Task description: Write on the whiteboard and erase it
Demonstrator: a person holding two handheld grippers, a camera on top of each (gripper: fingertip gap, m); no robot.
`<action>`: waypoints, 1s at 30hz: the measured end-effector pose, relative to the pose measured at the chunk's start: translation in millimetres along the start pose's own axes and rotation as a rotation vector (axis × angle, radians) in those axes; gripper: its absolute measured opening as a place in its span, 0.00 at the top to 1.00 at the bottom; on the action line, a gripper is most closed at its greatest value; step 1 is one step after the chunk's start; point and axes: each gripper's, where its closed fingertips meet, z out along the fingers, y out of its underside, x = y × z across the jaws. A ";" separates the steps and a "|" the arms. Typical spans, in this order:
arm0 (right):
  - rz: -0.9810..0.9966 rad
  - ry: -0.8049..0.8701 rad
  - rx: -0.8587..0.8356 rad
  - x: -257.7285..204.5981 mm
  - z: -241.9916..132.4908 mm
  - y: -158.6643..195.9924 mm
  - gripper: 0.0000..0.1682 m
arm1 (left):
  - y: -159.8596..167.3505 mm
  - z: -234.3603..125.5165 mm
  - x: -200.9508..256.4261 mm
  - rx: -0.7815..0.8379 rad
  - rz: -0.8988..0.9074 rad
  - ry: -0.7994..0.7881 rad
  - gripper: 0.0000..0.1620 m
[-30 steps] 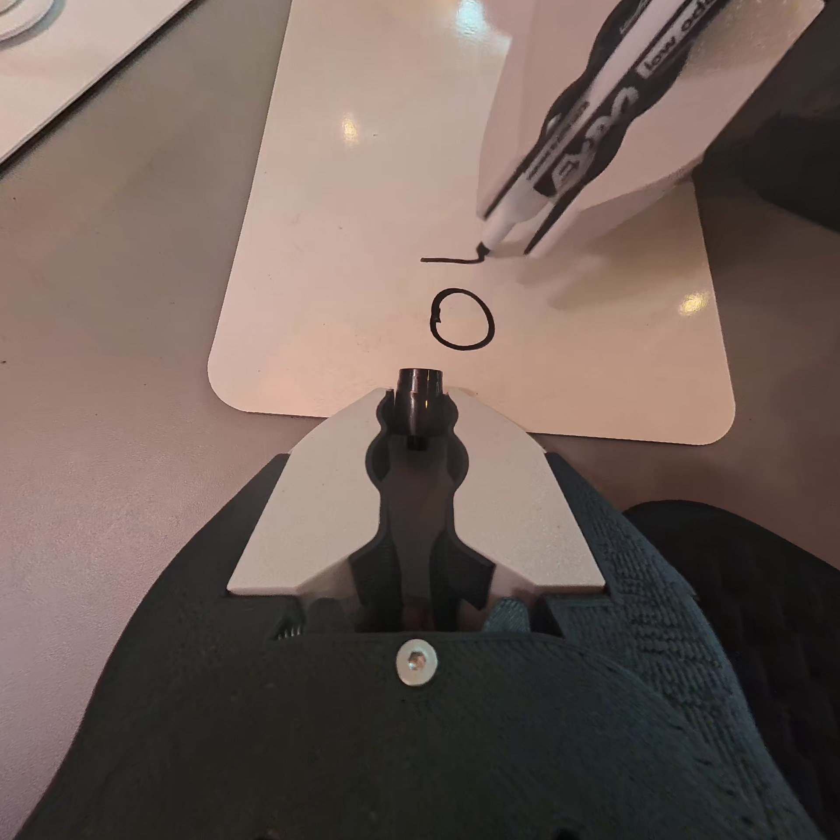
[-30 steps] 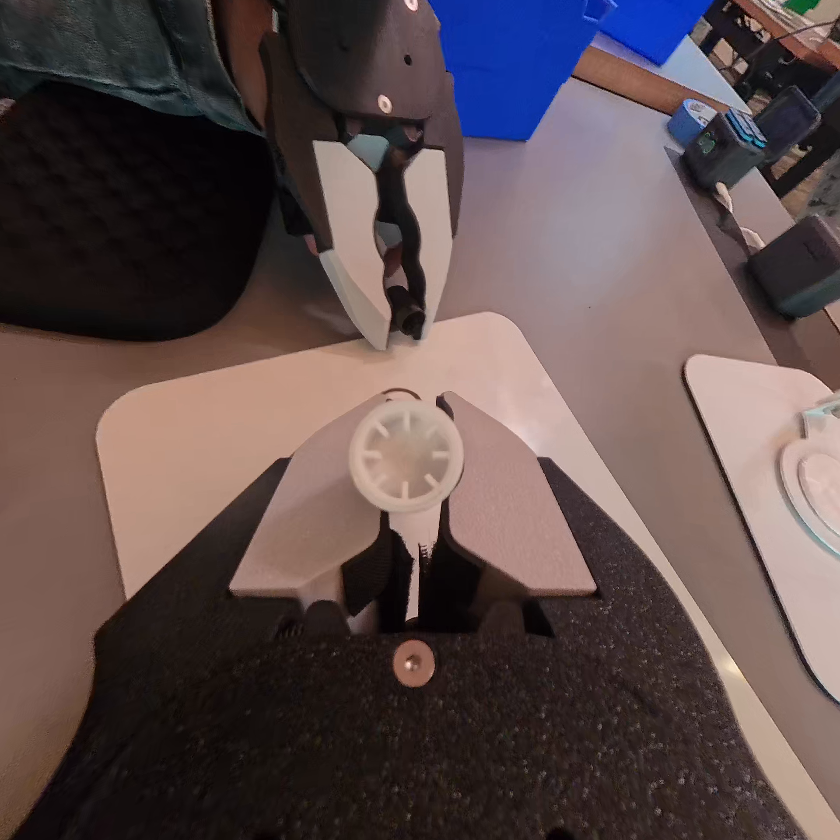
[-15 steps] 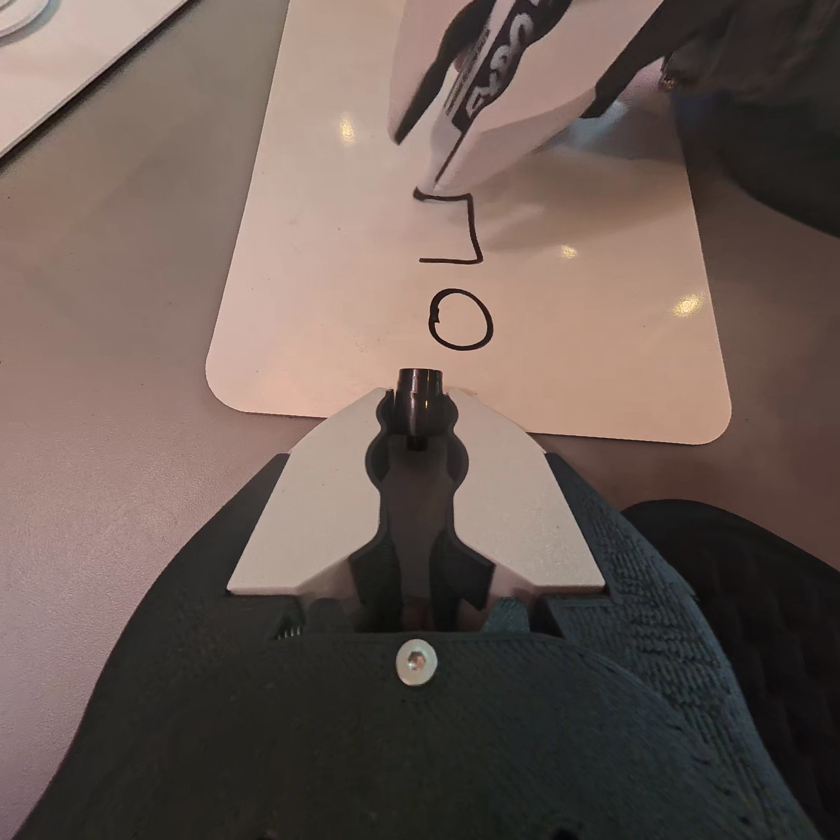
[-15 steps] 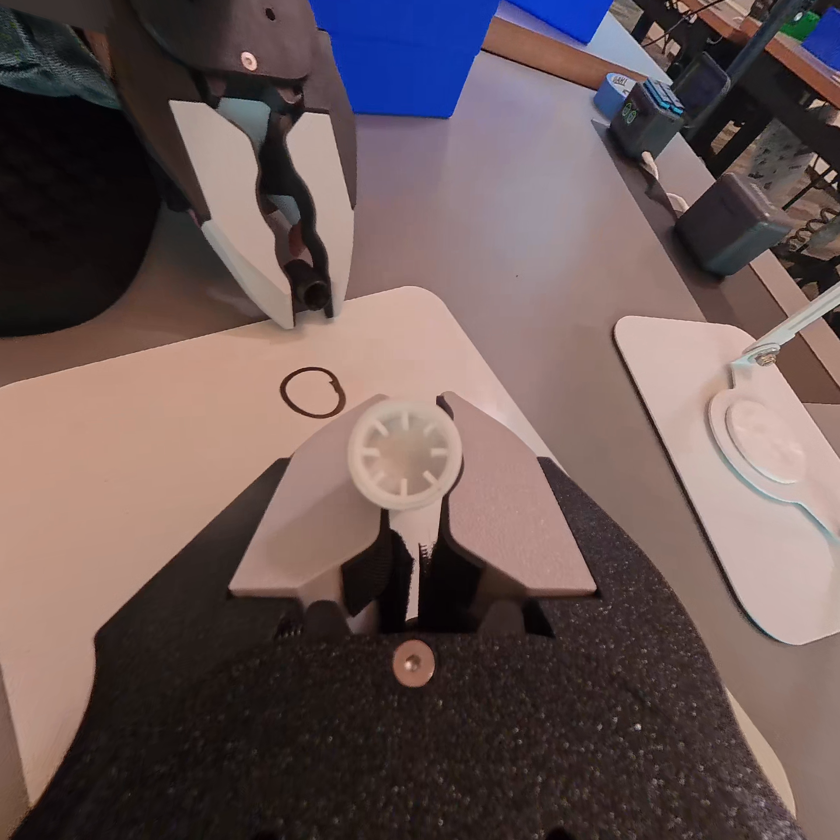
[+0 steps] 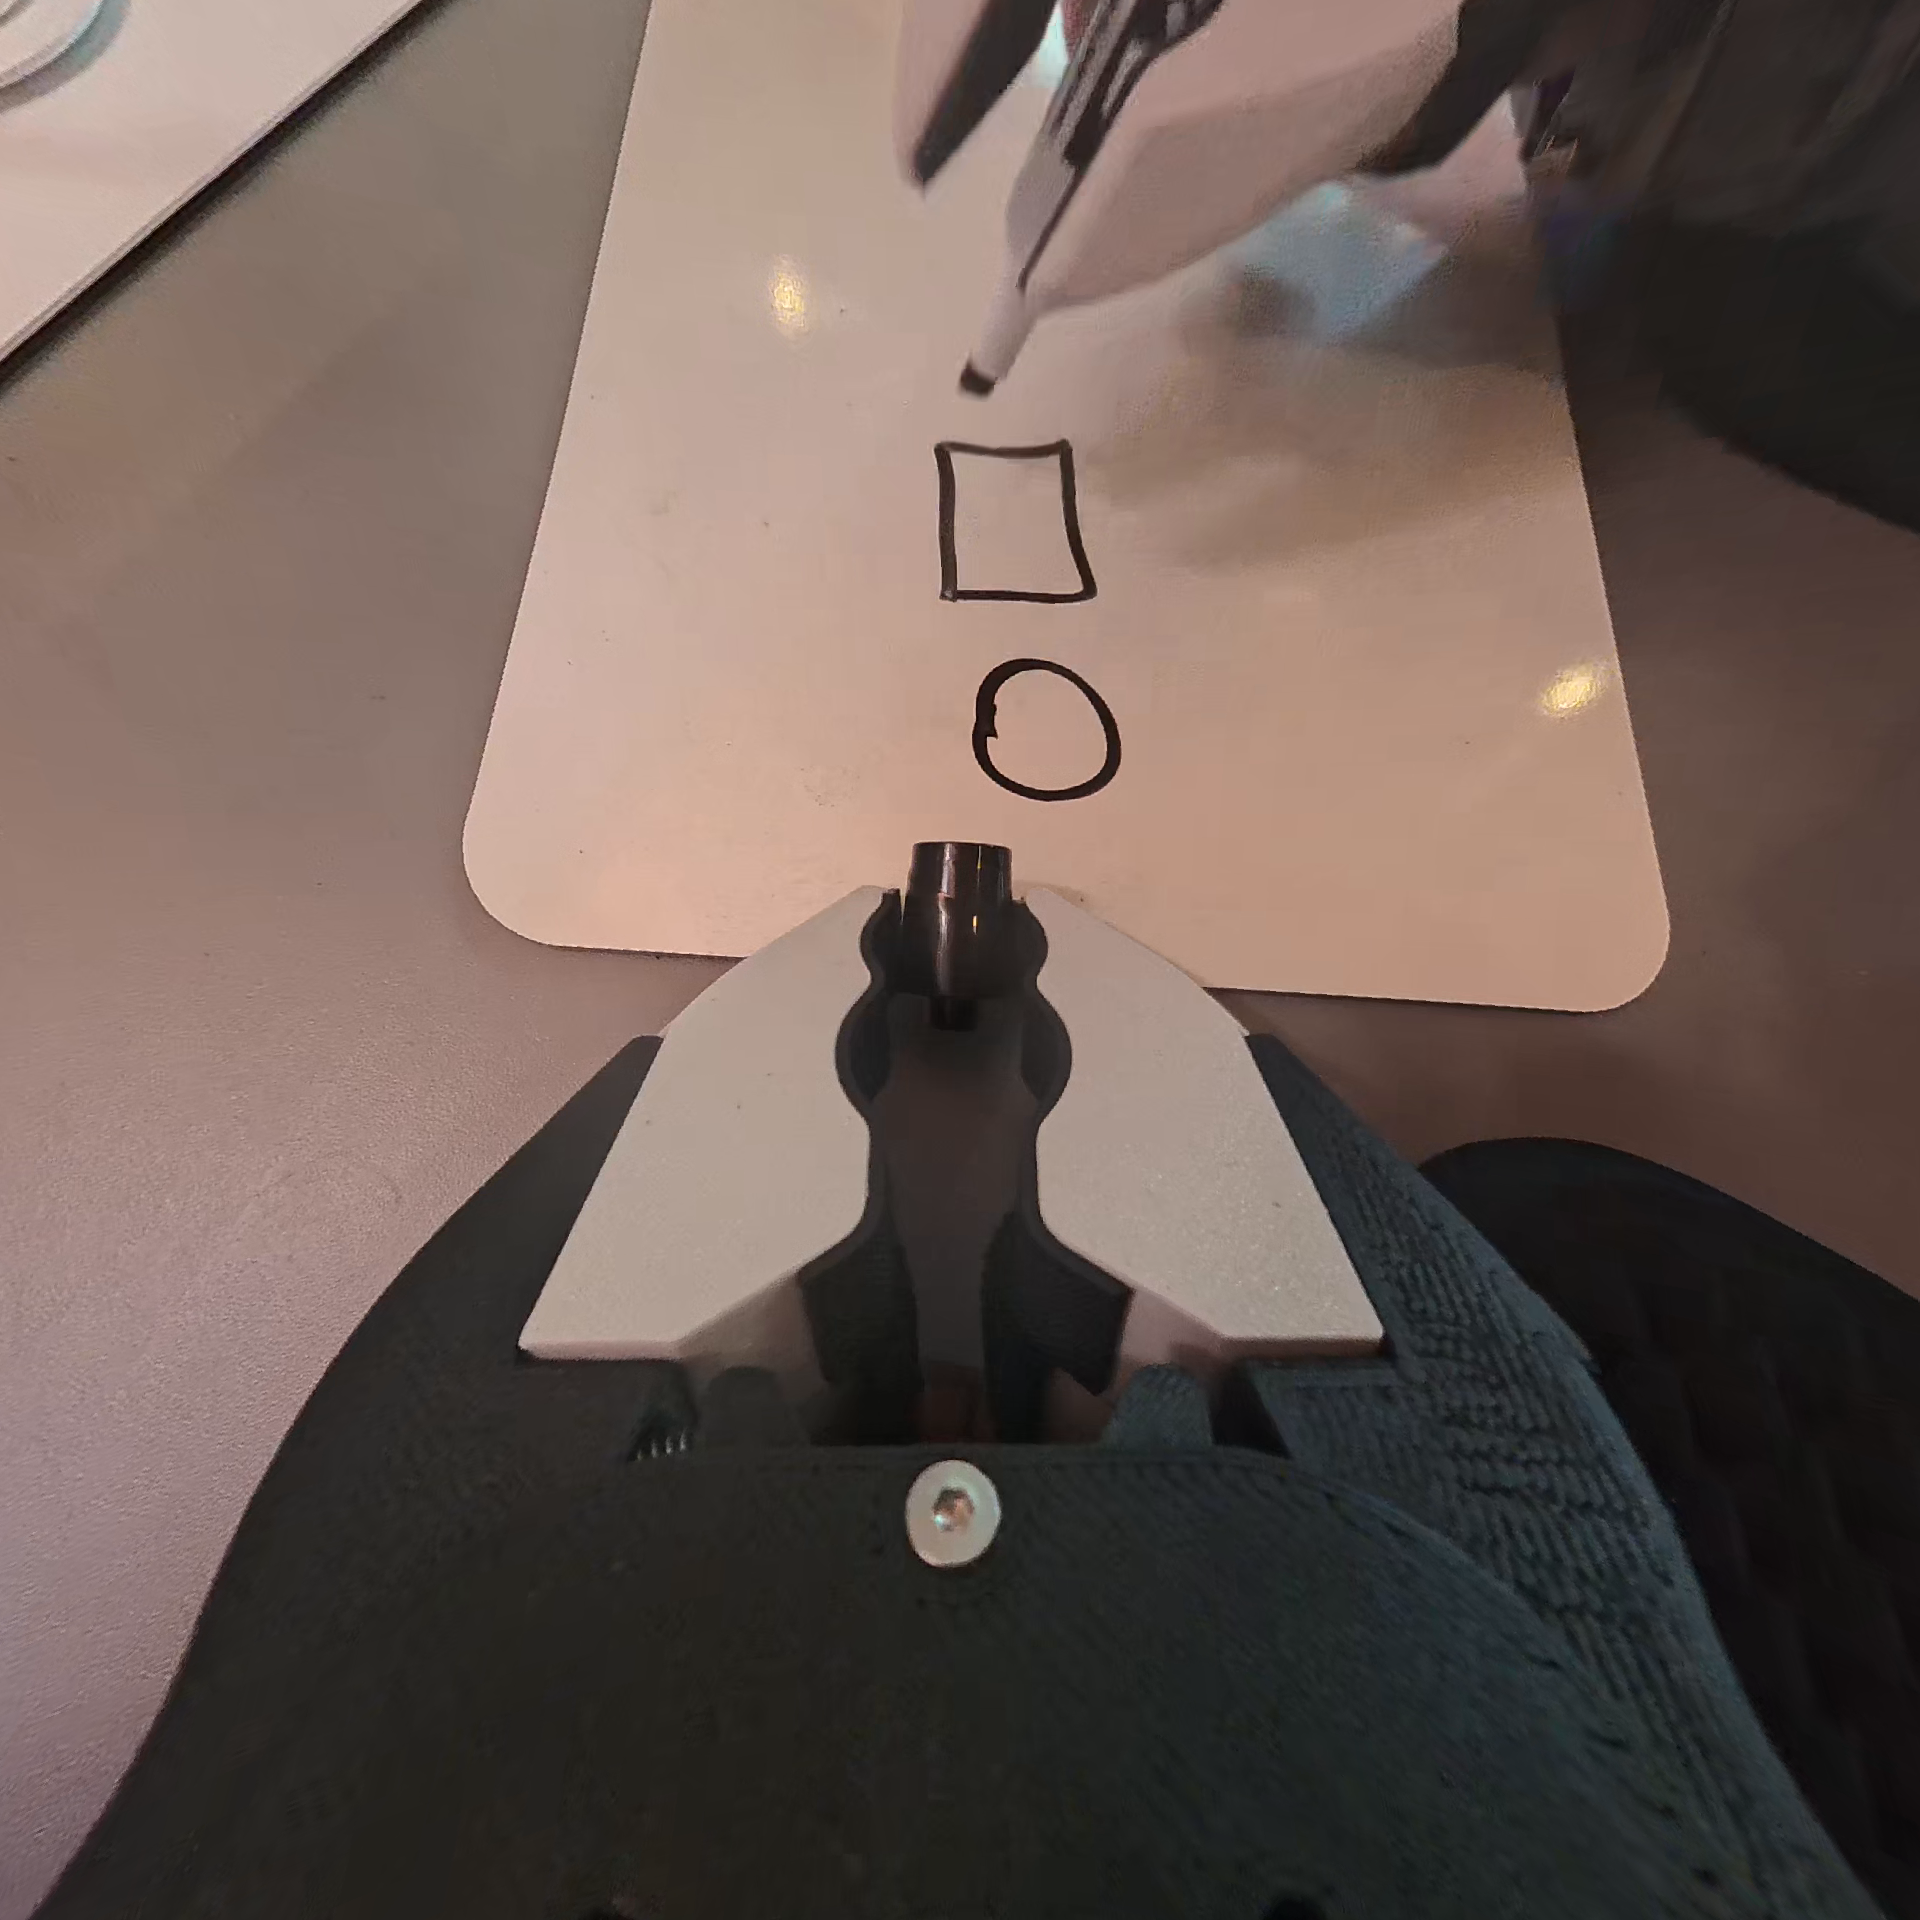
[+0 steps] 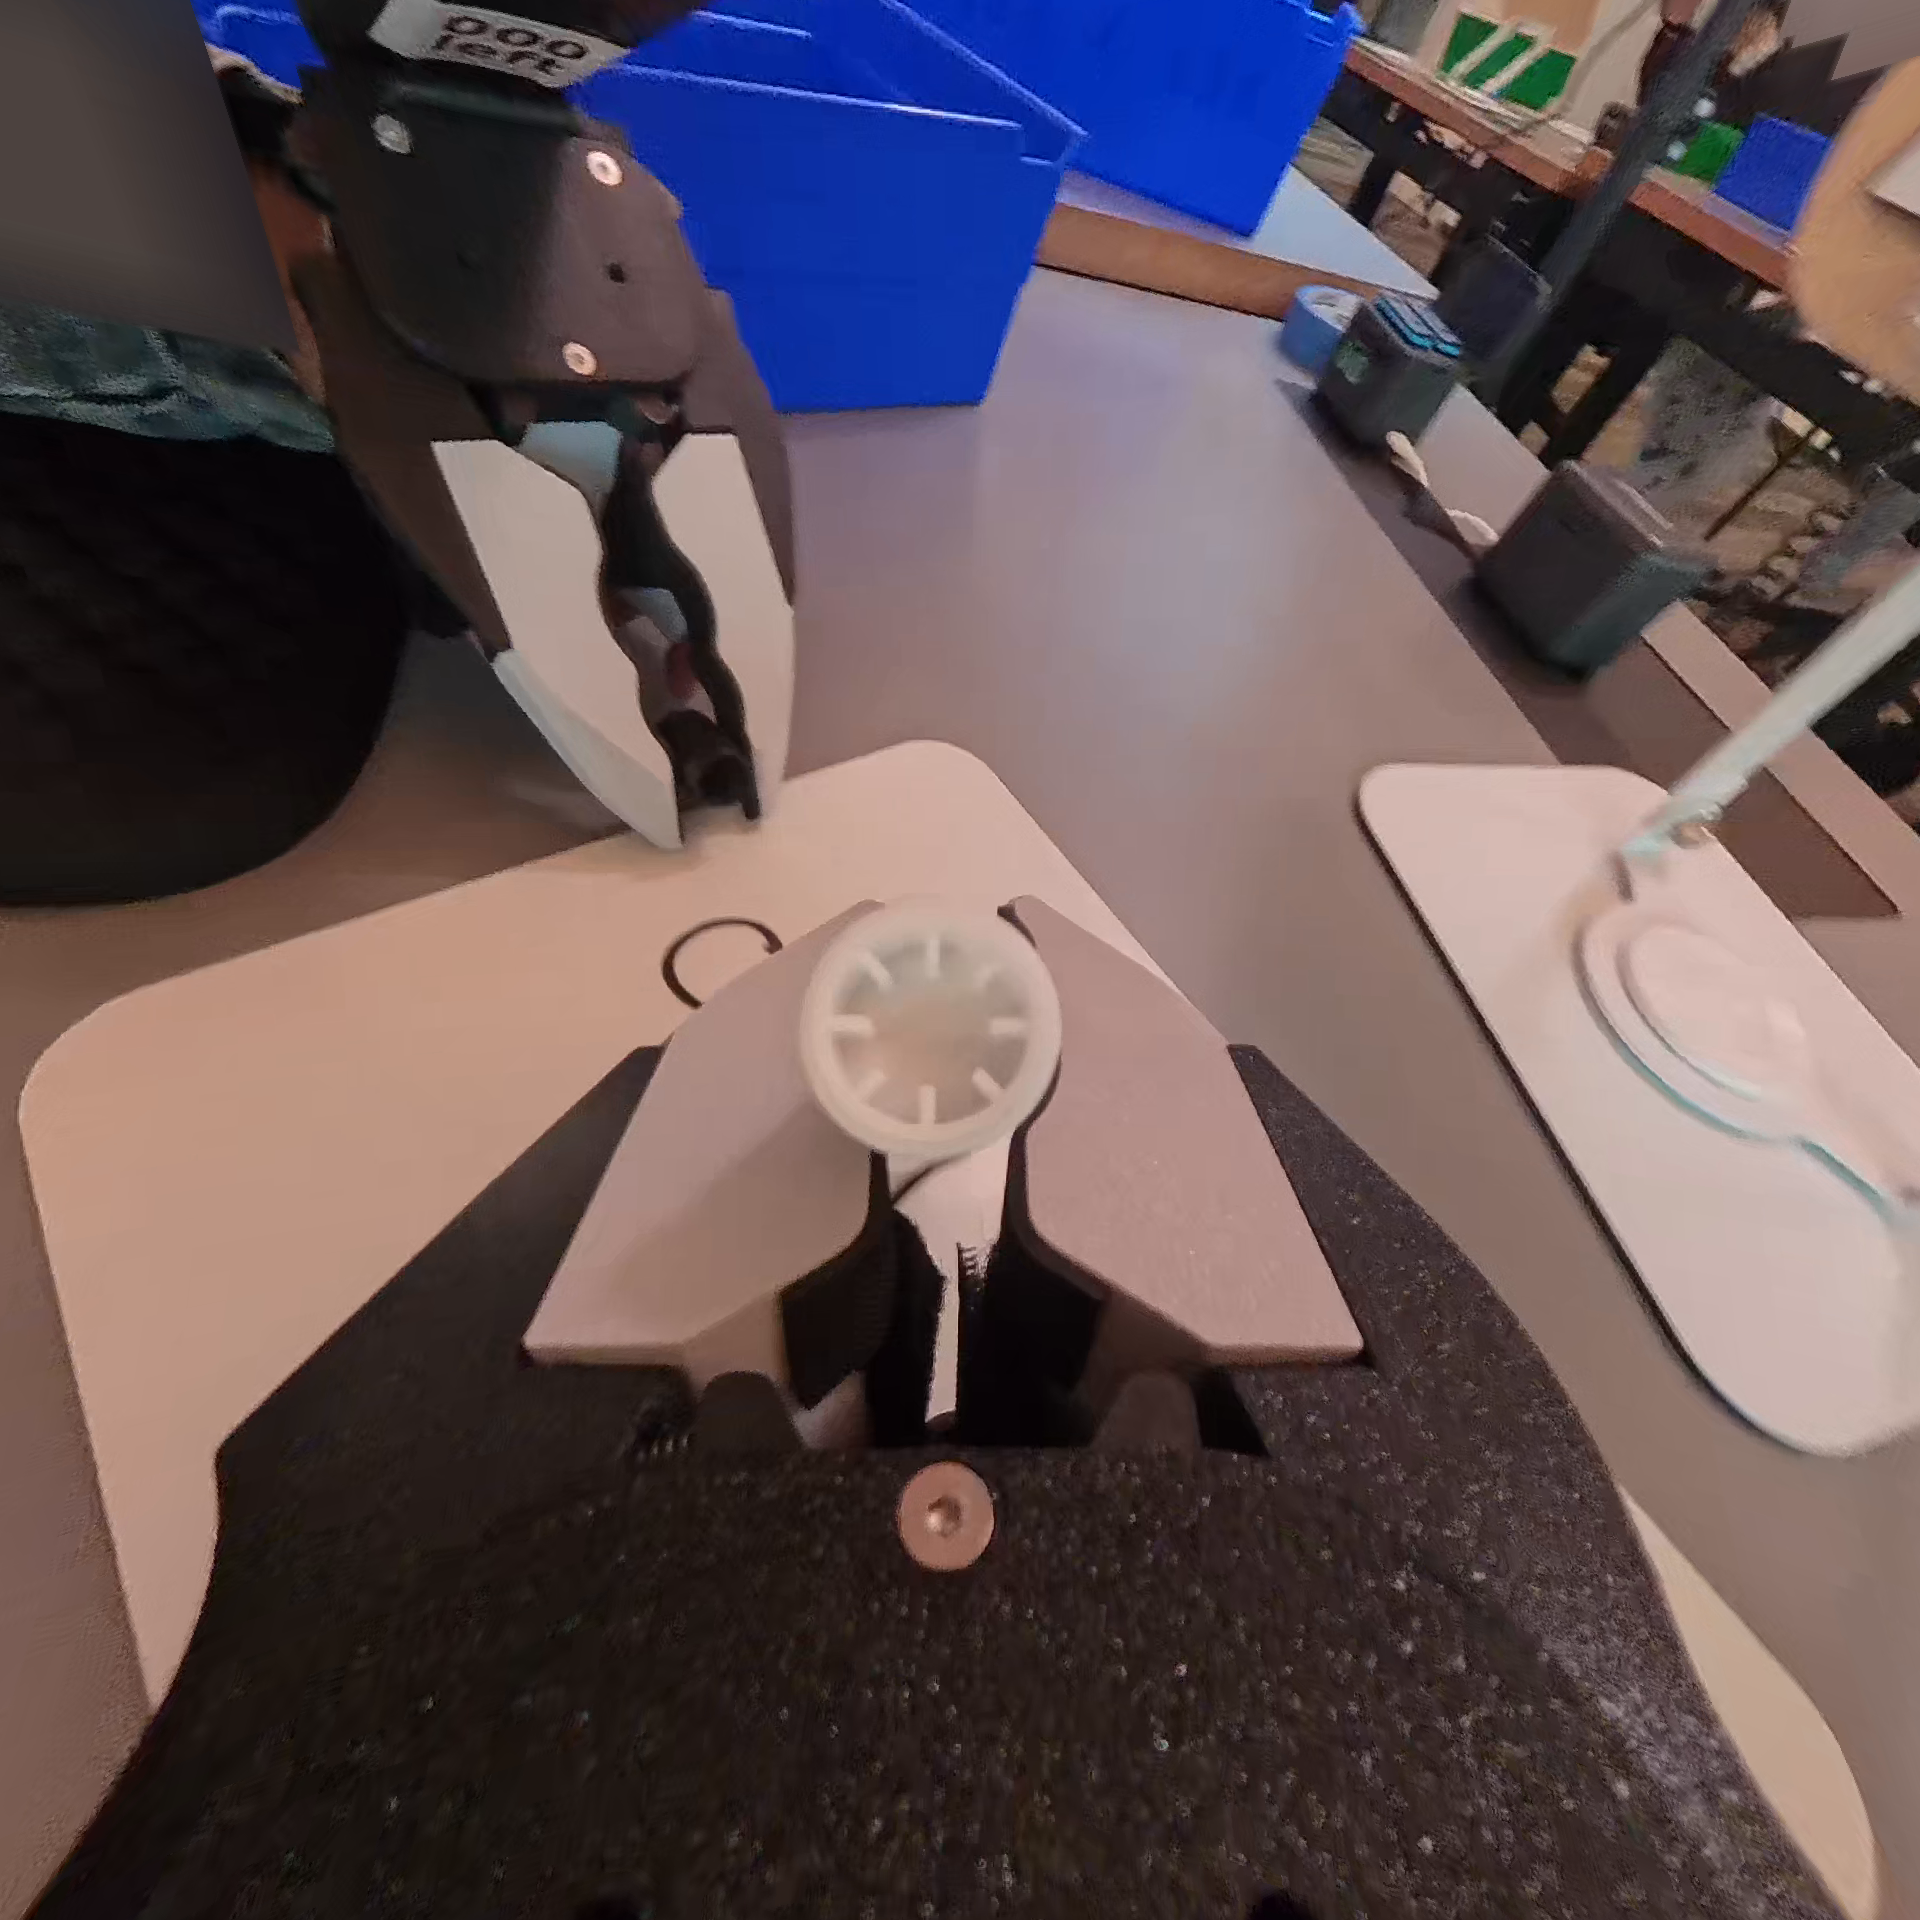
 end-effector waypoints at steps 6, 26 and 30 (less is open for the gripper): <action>0.041 0.010 -0.018 4.0 -10.6 16.5 0.90 | -0.2 0.2 0.4 0.002 0.000 0.004 0.87; 0.063 0.088 -0.101 23.8 -23.6 36.9 0.89 | -0.2 0.0 1.2 0.003 0.002 0.005 0.87; 0.070 0.113 -0.120 30.1 -29.2 41.4 0.90 | -0.2 -0.1 1.6 0.003 0.004 0.006 0.87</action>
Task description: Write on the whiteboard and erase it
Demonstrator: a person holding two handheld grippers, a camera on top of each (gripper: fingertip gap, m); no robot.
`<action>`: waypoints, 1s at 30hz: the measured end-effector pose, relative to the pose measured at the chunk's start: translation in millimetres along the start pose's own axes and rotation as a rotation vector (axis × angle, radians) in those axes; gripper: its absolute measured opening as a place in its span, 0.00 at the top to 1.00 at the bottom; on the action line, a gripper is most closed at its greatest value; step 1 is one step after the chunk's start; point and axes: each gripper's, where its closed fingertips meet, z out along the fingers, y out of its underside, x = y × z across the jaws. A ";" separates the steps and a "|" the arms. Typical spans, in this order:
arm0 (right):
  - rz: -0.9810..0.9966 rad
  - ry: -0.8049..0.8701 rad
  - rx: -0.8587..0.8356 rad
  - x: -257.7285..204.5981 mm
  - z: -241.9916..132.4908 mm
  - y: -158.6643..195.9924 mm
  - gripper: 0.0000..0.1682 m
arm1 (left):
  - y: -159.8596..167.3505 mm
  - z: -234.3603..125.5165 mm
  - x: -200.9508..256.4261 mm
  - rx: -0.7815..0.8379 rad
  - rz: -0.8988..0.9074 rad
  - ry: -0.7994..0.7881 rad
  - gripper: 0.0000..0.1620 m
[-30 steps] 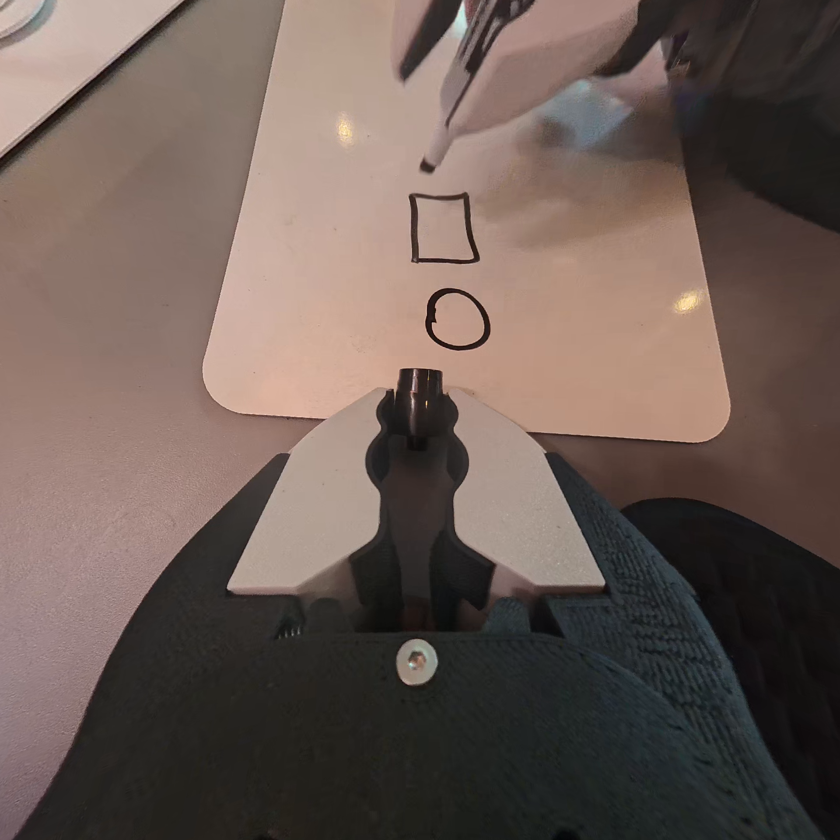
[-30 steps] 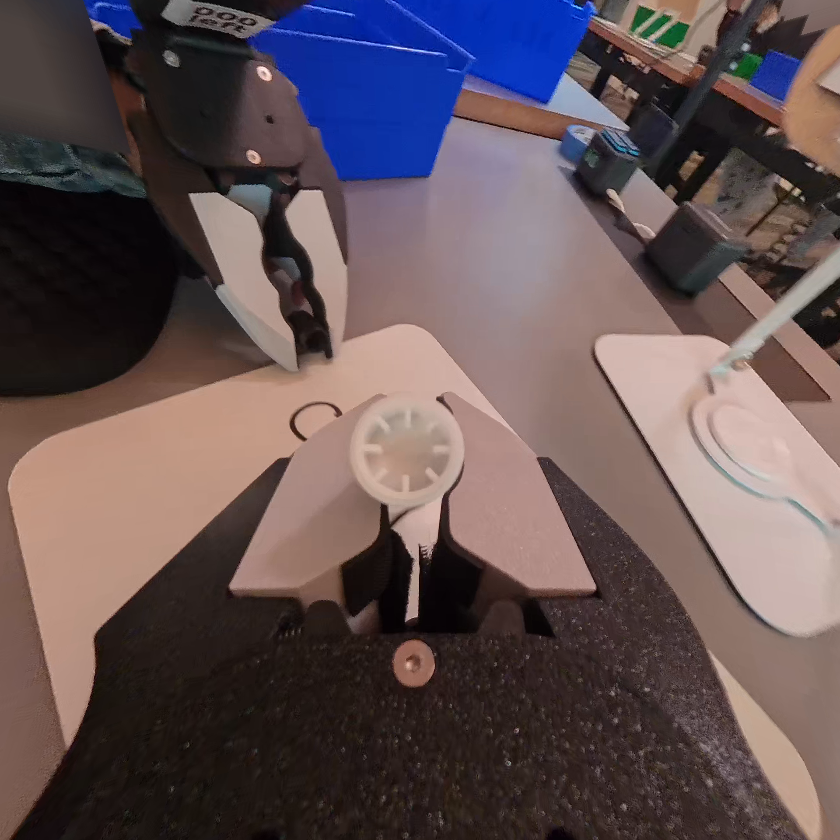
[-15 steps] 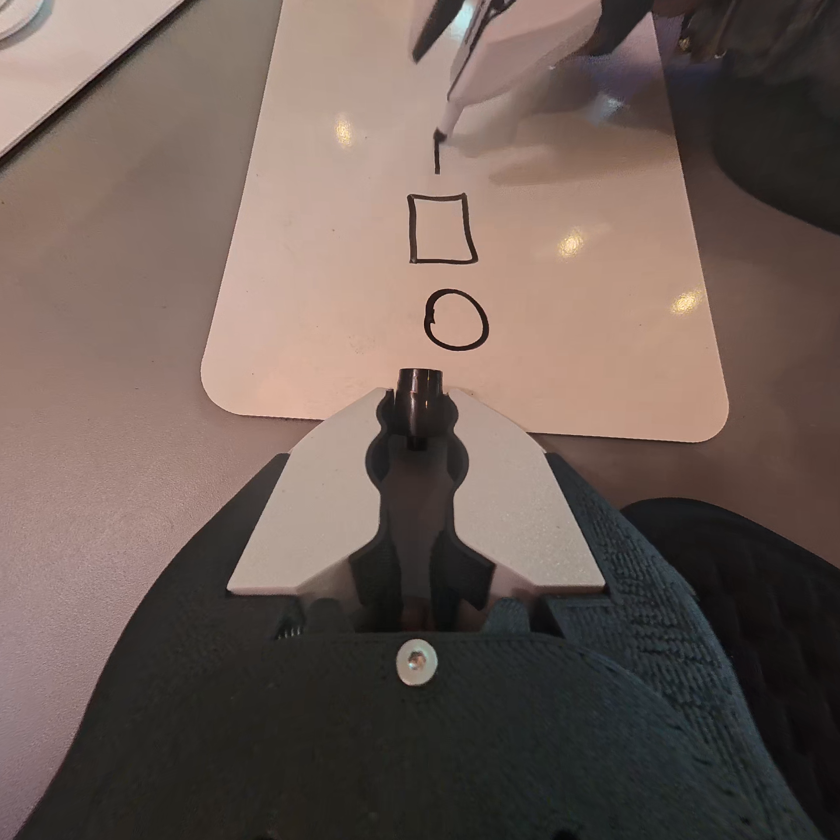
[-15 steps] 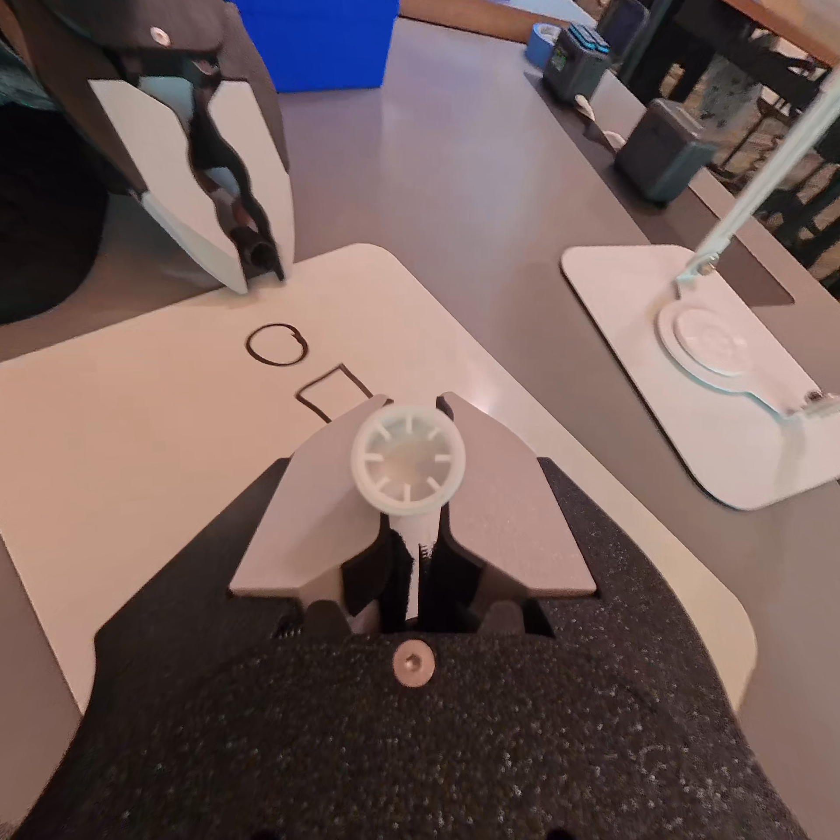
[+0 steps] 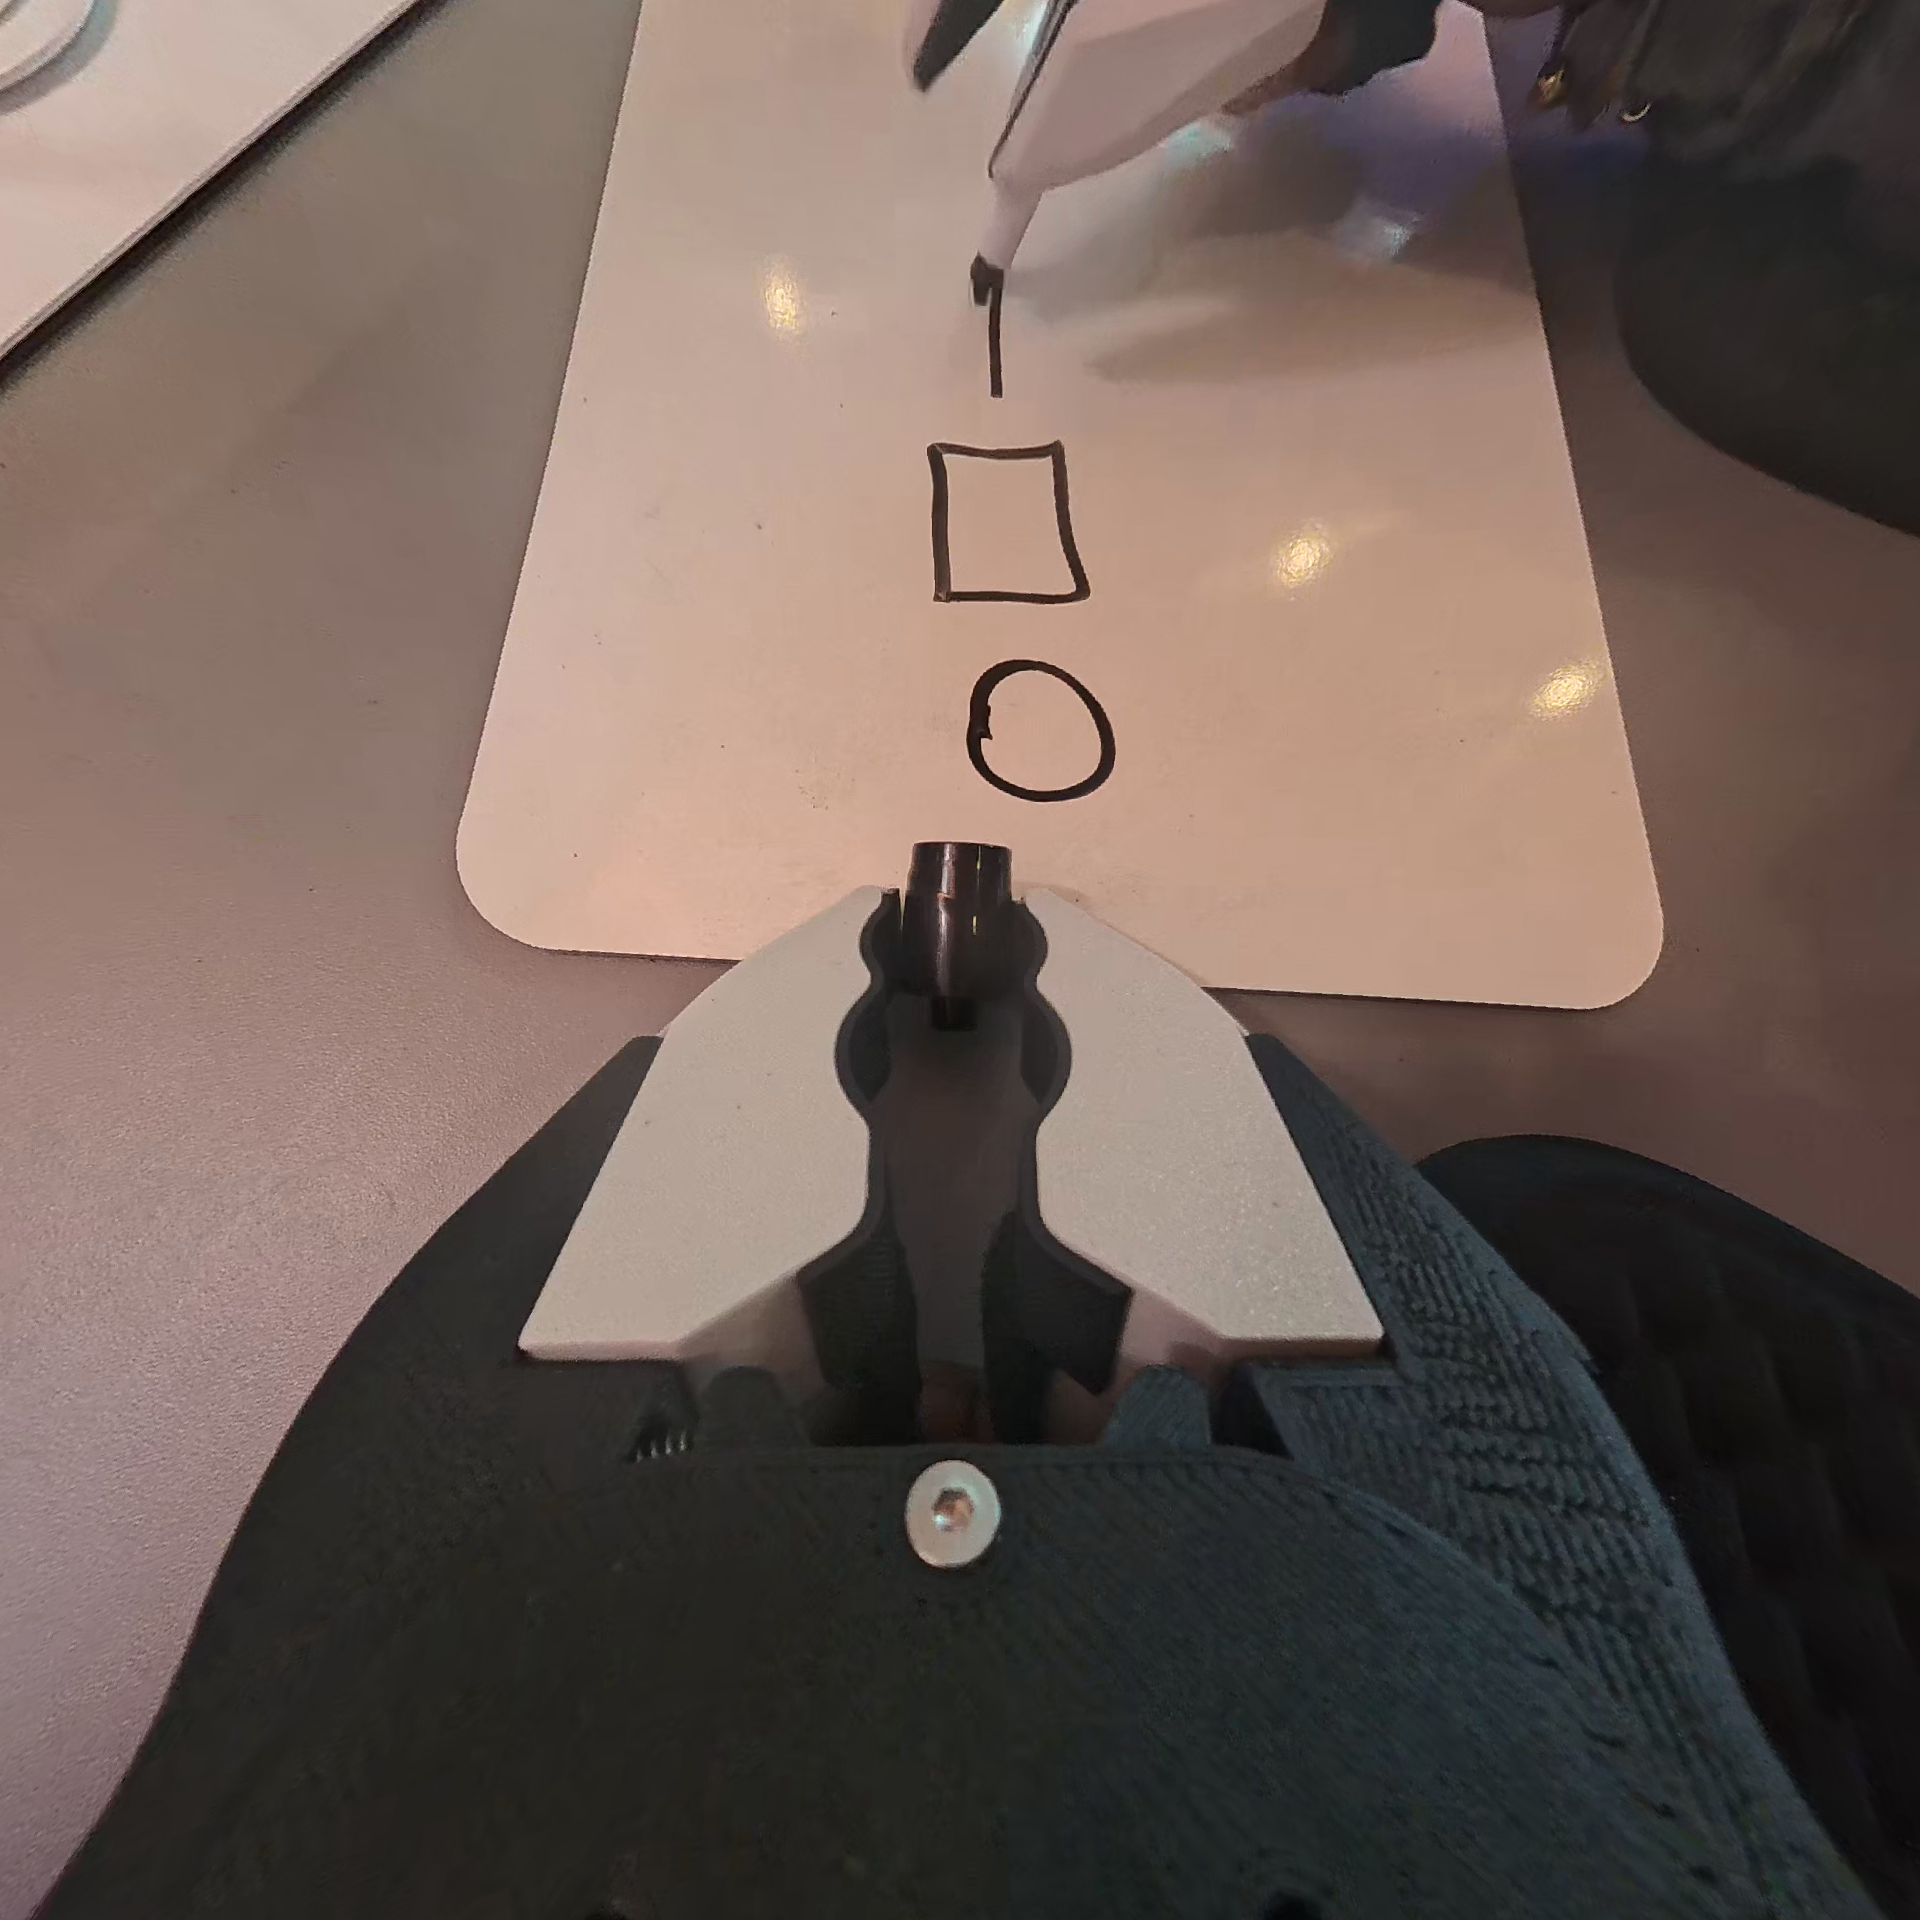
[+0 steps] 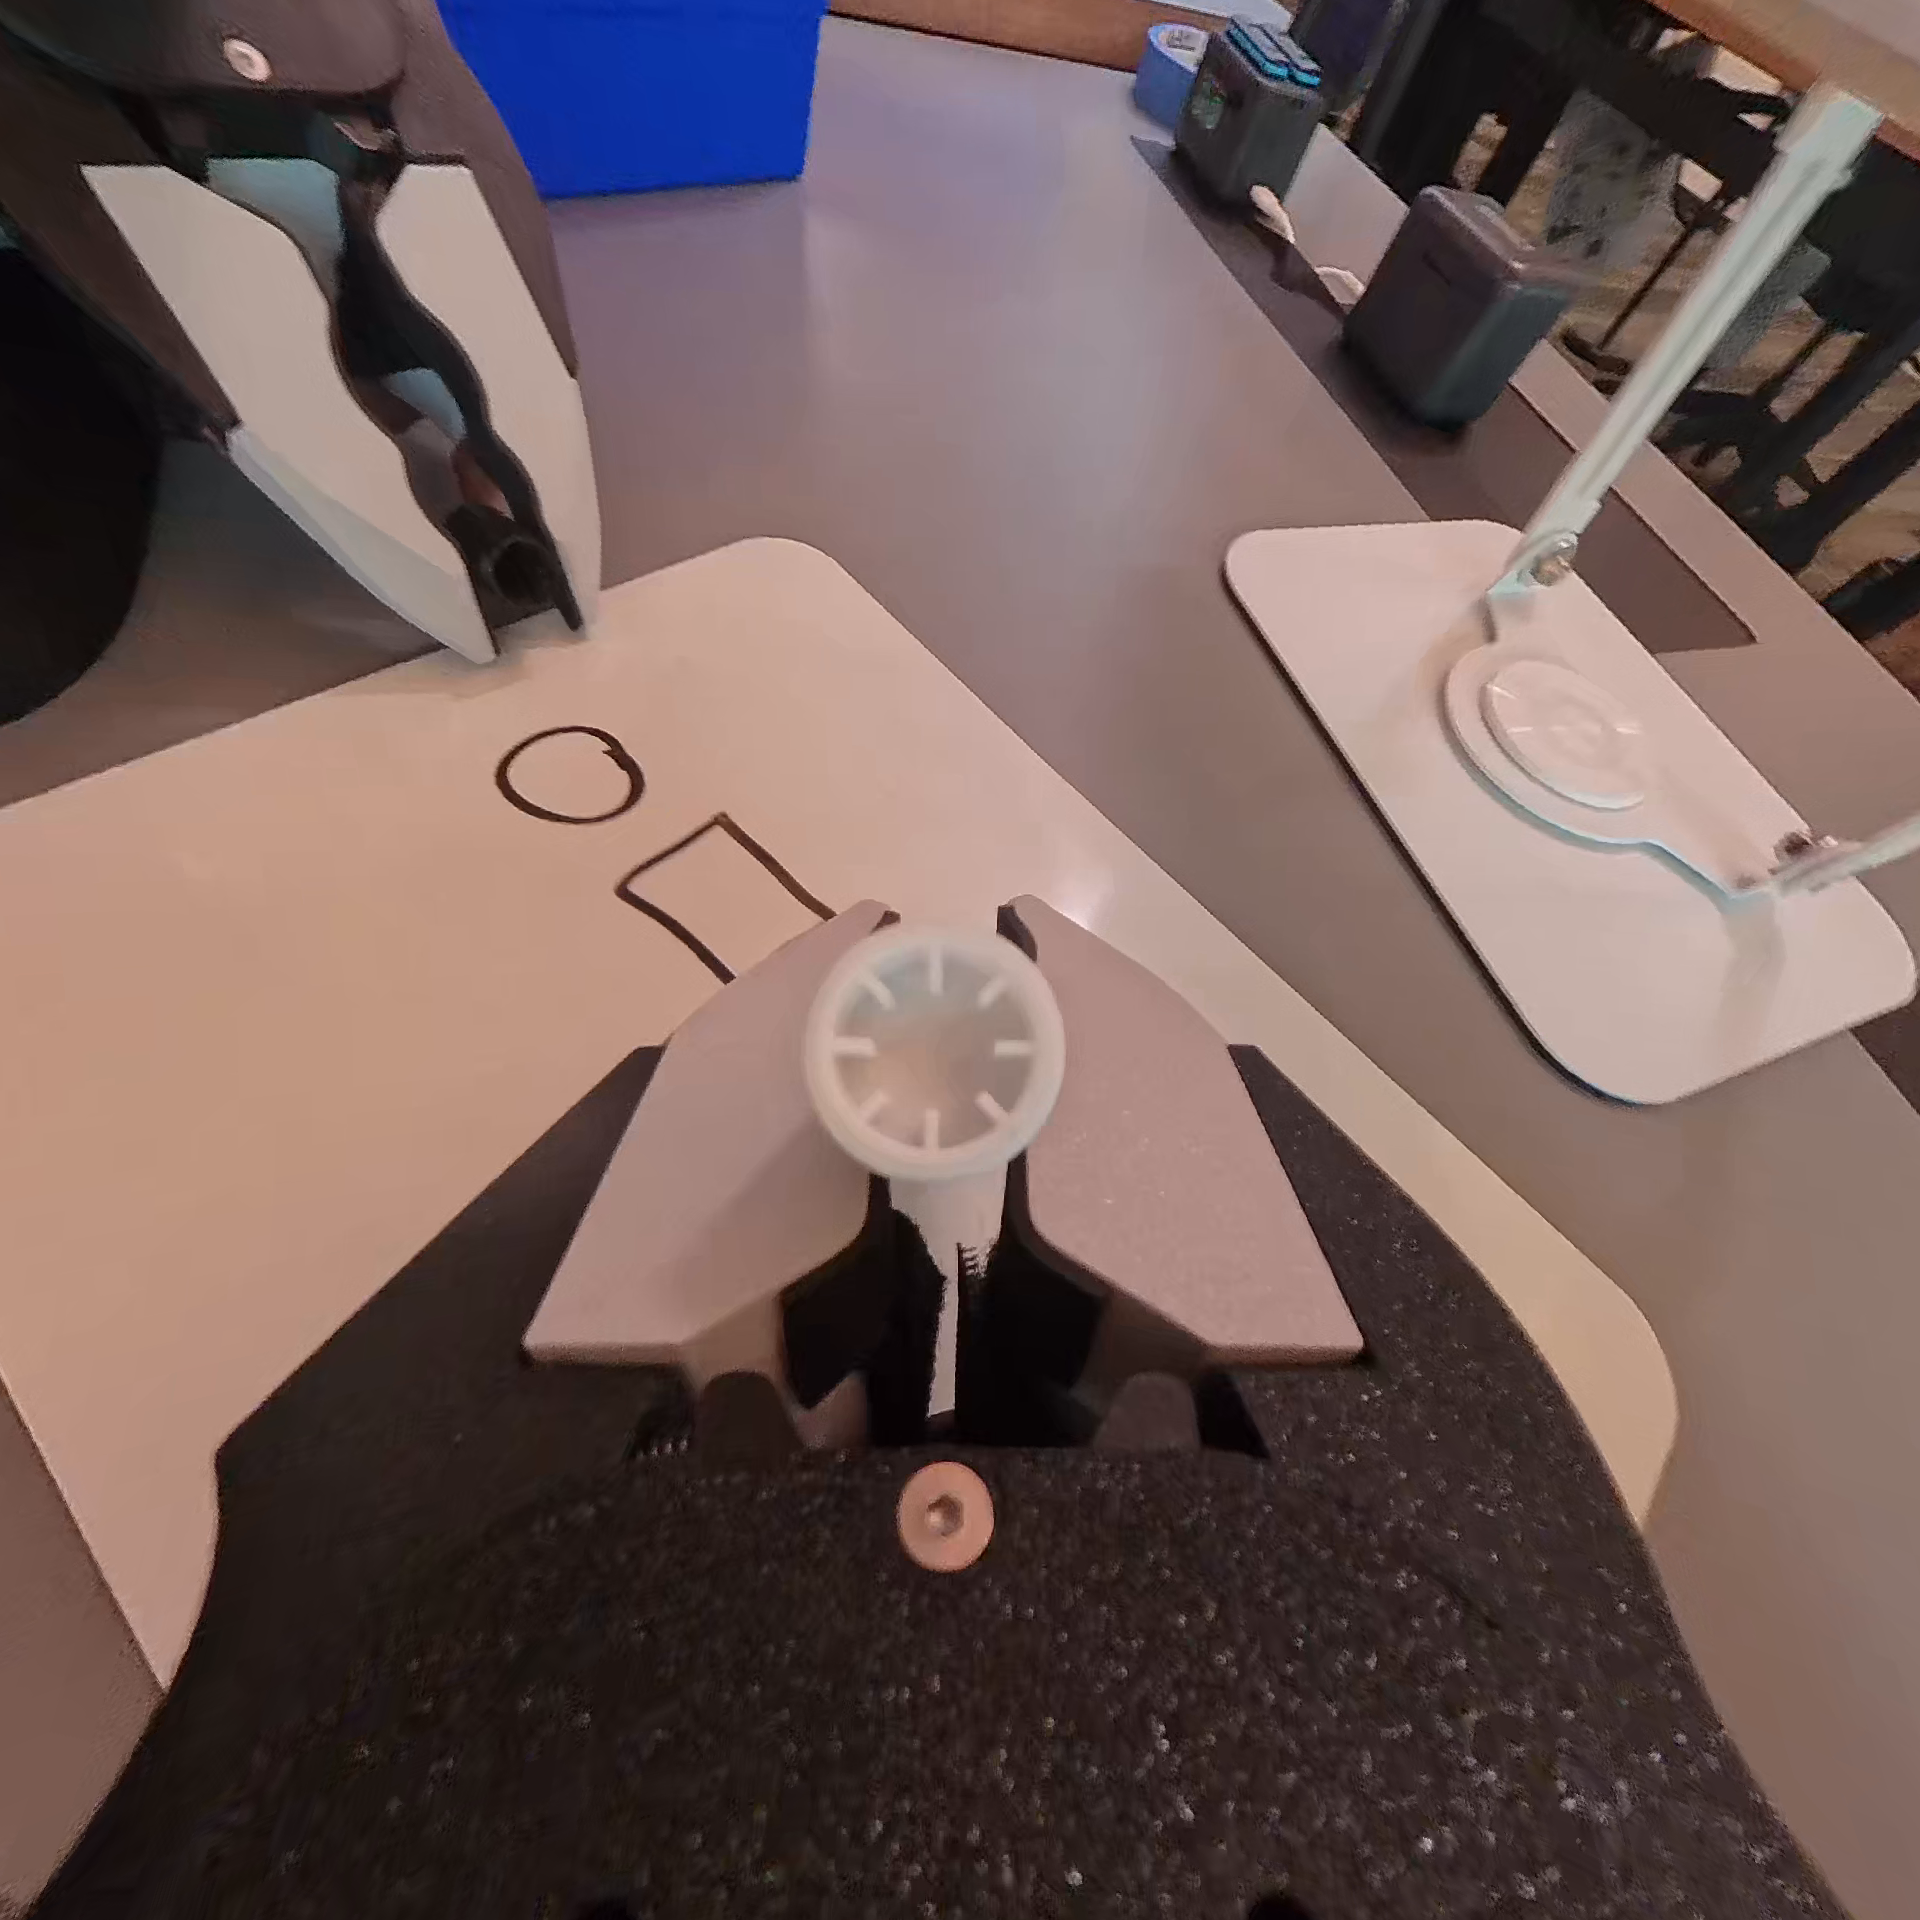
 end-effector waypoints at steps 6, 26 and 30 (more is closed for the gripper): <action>0.018 -0.027 -0.007 -8.2 -8.0 2.4 0.89 | -0.1 0.1 0.2 0.000 0.001 0.001 0.87; 0.092 0.000 -0.045 16.3 -15.3 13.1 0.89 | -0.3 0.5 0.3 0.003 0.000 0.006 0.87; 0.114 -0.032 -0.038 -3.7 -23.5 12.1 0.89 | -0.3 0.7 0.4 0.002 0.003 0.004 0.87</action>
